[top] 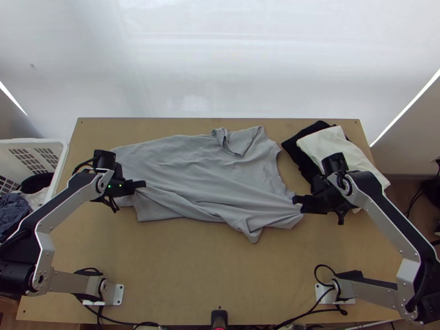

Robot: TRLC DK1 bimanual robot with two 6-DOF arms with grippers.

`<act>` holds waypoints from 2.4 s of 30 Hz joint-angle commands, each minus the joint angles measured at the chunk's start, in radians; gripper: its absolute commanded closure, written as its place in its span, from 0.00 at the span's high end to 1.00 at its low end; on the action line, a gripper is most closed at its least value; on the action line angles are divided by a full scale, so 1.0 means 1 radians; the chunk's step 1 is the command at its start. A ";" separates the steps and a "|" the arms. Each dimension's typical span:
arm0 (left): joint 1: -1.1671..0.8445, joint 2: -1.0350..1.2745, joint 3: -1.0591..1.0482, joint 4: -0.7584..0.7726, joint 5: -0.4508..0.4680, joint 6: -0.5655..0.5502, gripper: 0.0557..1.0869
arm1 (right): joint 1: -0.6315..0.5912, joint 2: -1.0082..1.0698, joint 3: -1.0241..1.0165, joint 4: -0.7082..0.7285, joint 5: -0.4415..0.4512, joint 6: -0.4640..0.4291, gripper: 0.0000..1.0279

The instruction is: Fold the t-shirt

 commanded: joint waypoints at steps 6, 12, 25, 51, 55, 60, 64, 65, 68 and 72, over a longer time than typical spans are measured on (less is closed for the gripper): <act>0.219 -0.358 0.455 -0.141 0.132 -0.197 0.03 | 0.011 -0.096 0.311 -0.072 -0.044 0.006 0.03; 0.386 -0.481 0.675 -0.113 0.268 -0.291 0.03 | 0.013 -0.104 0.660 -0.022 -0.047 0.012 0.03; 0.411 -0.886 0.649 -0.024 0.320 -0.406 0.03 | -0.041 -0.355 1.012 0.140 -0.013 0.016 0.03; 0.294 -1.156 0.493 -0.118 0.325 -0.426 0.03 | -0.117 -0.694 0.832 -0.036 0.020 -0.017 0.03; 0.297 -1.156 0.316 -0.059 0.327 -0.403 0.03 | -0.117 -0.679 0.613 0.068 -0.038 0.031 0.03; 0.294 -1.114 0.034 0.099 0.342 -0.392 0.03 | 0.015 -0.542 0.377 0.234 -0.058 0.066 0.03; 0.253 -0.962 -0.105 0.249 0.334 -0.386 0.03 | 0.074 -0.386 0.311 0.359 -0.035 0.054 0.03; 0.242 -0.912 -0.121 0.280 0.333 -0.378 0.03 | 0.088 -0.332 0.311 0.370 -0.035 0.043 0.03; 0.214 -0.763 -0.176 0.402 0.316 -0.338 0.03 | 0.094 -0.188 0.301 0.428 -0.035 0.031 0.03; 0.187 -0.554 -0.177 0.514 0.281 -0.300 0.03 | 0.087 -0.010 0.308 0.533 -0.035 0.019 0.03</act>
